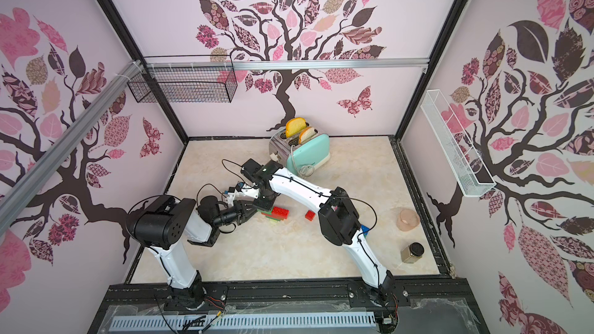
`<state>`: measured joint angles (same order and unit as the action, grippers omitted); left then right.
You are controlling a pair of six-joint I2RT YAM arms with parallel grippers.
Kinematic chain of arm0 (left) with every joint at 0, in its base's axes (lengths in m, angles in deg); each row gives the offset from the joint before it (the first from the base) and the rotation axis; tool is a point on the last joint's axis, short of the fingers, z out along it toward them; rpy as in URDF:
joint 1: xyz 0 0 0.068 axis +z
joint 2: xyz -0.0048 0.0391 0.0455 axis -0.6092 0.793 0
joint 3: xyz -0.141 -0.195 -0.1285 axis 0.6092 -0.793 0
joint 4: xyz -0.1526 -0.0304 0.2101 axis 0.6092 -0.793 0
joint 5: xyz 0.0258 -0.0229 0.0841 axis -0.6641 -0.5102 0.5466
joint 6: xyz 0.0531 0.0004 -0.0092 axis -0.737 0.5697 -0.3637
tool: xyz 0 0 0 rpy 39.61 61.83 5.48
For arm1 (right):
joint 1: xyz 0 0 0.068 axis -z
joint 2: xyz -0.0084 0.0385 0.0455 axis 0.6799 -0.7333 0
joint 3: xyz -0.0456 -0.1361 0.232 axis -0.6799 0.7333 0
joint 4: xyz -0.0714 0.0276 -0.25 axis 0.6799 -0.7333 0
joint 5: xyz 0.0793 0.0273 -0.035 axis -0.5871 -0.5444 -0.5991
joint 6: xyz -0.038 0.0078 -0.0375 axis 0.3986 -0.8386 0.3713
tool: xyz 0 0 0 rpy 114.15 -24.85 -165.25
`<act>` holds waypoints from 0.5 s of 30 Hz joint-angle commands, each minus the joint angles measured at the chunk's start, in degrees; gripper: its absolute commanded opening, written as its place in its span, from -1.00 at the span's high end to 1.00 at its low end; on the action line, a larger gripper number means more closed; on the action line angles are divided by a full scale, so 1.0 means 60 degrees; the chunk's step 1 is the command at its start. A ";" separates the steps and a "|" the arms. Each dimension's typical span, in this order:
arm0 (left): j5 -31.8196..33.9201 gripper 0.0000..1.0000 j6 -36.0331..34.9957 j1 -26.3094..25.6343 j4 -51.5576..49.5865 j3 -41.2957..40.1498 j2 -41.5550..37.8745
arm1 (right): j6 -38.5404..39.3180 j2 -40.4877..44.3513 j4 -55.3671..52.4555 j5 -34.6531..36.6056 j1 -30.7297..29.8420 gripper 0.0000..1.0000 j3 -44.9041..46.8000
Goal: Assemble a heart with lego
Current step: Assemble the lego brick with the lego brick.
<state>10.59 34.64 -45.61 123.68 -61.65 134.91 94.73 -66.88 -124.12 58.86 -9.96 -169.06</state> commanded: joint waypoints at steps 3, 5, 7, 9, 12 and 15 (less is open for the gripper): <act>-0.0064 0.73 -0.0130 -0.0073 0.0211 -0.0022 0.0011 | -0.0485 -0.0179 0.0654 -0.1359 0.0183 0.38 0.1266; -0.0063 0.73 -0.0128 -0.0061 0.0211 -0.0019 -0.0011 | -0.0686 0.0481 0.1028 -0.1879 0.0431 0.21 0.1486; -0.0061 0.74 -0.0116 -0.0064 0.0211 -0.0013 -0.0005 | -0.0859 0.1253 0.1469 -0.2153 0.0694 0.00 0.1883; -0.0062 0.73 -0.0120 -0.0073 0.0211 -0.0014 0.0022 | -0.0932 0.1856 0.1720 -0.2461 0.0967 -0.20 0.2202; -0.0049 0.74 -0.0114 -0.0062 0.0211 -0.0012 0.0007 | -0.1023 0.2461 0.1663 -0.2410 0.1314 -0.37 0.2648; -0.0041 0.73 -0.0125 -0.0071 0.0218 -0.0017 -0.0007 | -0.1159 0.2854 0.1646 -0.1655 0.1467 -0.49 0.3337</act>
<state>10.13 34.84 -45.83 124.48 -61.63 134.91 89.27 -53.66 -115.44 47.56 -1.96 -150.66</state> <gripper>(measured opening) 0.252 0.735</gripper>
